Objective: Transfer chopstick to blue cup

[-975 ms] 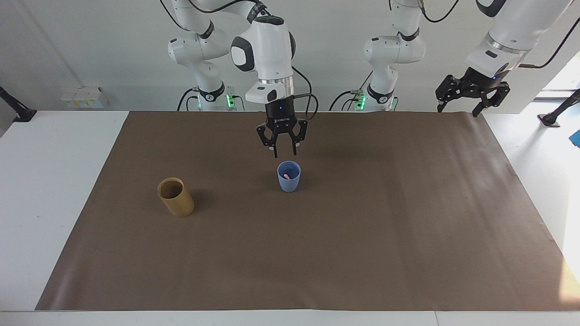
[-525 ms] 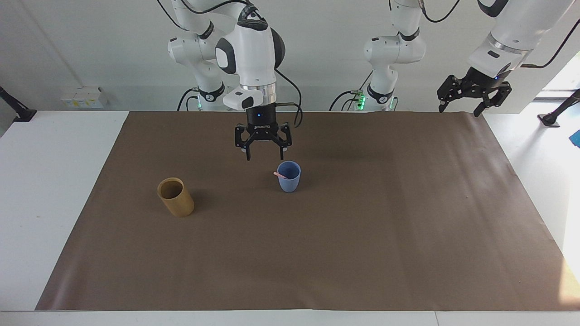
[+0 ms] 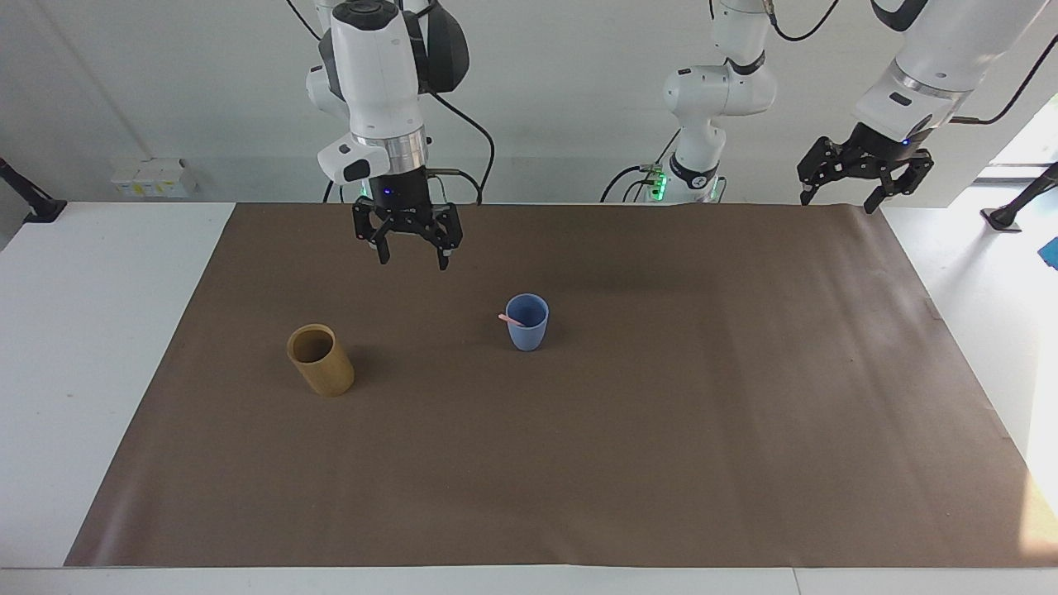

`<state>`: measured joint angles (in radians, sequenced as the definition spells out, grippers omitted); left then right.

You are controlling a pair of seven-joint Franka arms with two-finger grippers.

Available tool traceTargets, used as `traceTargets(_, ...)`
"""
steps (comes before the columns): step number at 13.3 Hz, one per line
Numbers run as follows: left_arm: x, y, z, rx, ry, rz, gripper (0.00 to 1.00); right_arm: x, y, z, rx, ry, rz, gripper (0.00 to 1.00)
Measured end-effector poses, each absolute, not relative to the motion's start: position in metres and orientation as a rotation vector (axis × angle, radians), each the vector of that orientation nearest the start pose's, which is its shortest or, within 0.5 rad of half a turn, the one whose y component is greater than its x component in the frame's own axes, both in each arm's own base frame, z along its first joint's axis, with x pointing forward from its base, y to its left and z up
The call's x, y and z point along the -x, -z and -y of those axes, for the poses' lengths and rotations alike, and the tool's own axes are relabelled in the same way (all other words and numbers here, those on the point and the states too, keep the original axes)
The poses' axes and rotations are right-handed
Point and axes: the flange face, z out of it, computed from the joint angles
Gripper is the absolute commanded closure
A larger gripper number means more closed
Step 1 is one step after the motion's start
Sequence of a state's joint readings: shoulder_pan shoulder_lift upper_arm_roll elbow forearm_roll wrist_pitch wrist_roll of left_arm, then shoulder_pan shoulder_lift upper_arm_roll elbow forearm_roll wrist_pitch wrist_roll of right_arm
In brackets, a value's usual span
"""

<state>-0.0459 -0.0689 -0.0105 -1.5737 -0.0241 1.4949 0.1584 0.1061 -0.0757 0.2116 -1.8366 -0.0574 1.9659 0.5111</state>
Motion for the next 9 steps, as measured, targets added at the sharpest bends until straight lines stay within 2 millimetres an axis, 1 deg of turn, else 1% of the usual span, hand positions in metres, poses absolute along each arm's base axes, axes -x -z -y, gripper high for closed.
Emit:
traceTargets(2,-0.524,-0.654,0.033,3.147,-0.014,-0.342,0.00,-0.527,-0.581,-0.155,3.128,0.293,-0.237,0.00)
traceTargets(5,-0.524,-0.654,0.033,3.147,-0.014,-0.342,0.00,-0.531,-0.588,-0.119,3.157,0.252,-0.201,0.00)
traceTargets(7,-0.524,-0.654,0.033,3.147,-0.014,-0.342,0.00,-0.532,-0.603,-0.102,3.162,0.231,-0.205,0.00)
traceTargets(9,-0.524,-0.654,0.033,3.147,-0.014,-0.342,0.00,-0.535,-0.618,-0.091,3.157,0.248,-0.198,0.00)
